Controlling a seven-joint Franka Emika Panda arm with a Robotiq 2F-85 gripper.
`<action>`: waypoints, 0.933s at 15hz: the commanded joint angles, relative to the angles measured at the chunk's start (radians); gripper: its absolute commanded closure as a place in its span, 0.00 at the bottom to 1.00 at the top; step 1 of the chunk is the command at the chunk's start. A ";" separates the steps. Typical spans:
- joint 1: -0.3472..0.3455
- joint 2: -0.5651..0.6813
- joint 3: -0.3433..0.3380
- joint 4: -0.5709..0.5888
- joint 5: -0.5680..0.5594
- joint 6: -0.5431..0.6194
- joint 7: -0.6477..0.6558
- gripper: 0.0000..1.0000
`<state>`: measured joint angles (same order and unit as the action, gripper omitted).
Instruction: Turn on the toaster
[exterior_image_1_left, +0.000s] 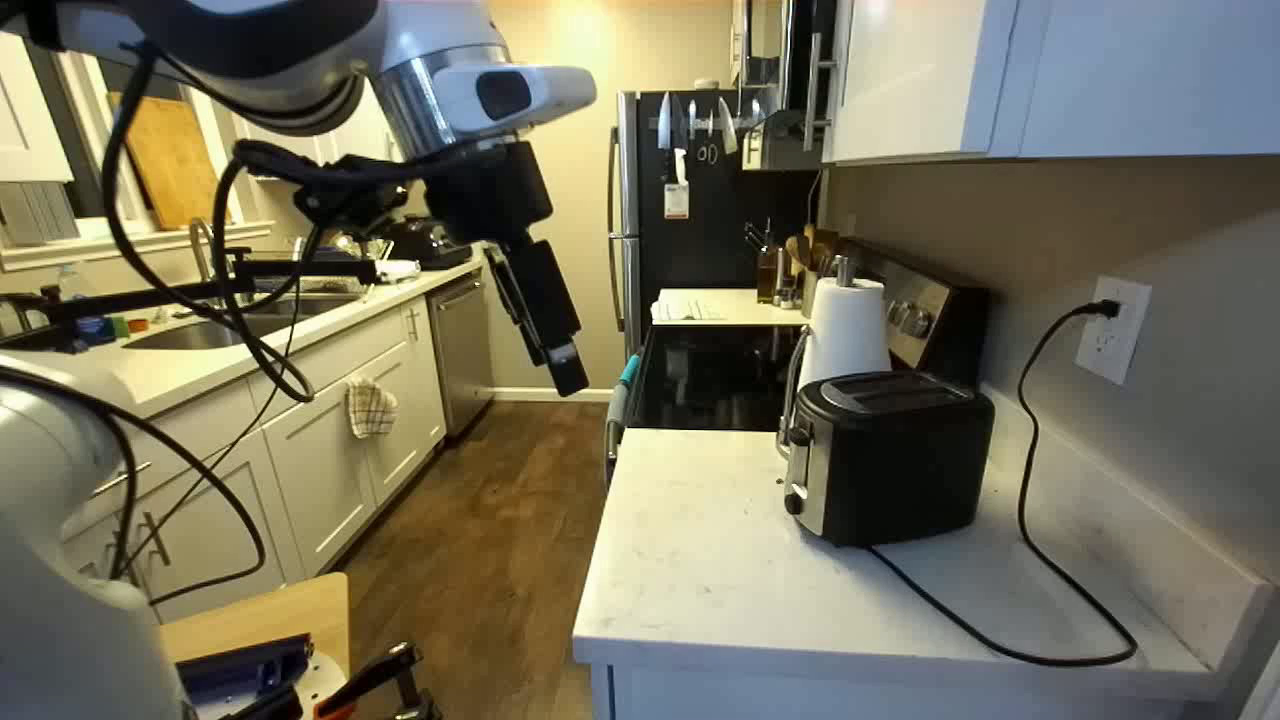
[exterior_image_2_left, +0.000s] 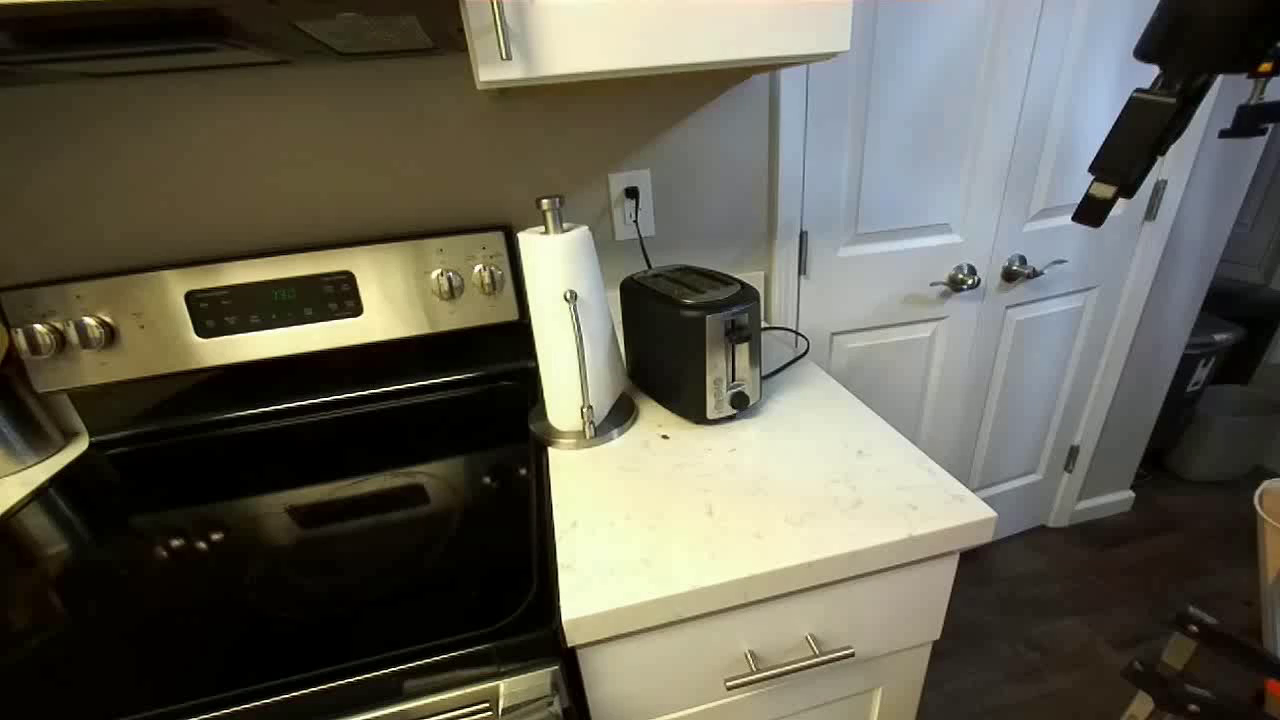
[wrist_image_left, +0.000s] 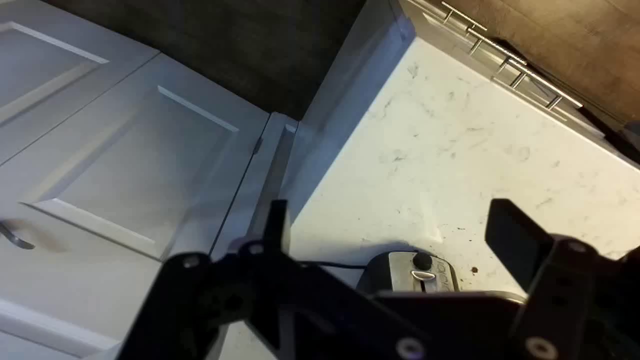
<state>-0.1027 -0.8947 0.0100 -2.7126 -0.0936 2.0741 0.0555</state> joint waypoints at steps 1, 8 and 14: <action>0.006 0.001 -0.005 0.003 -0.005 -0.004 0.004 0.00; 0.006 0.001 -0.005 0.003 -0.005 -0.004 0.004 0.00; 0.009 0.049 0.008 0.003 -0.005 0.106 0.024 0.00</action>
<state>-0.1011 -0.8931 0.0103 -2.7126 -0.0936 2.0867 0.0555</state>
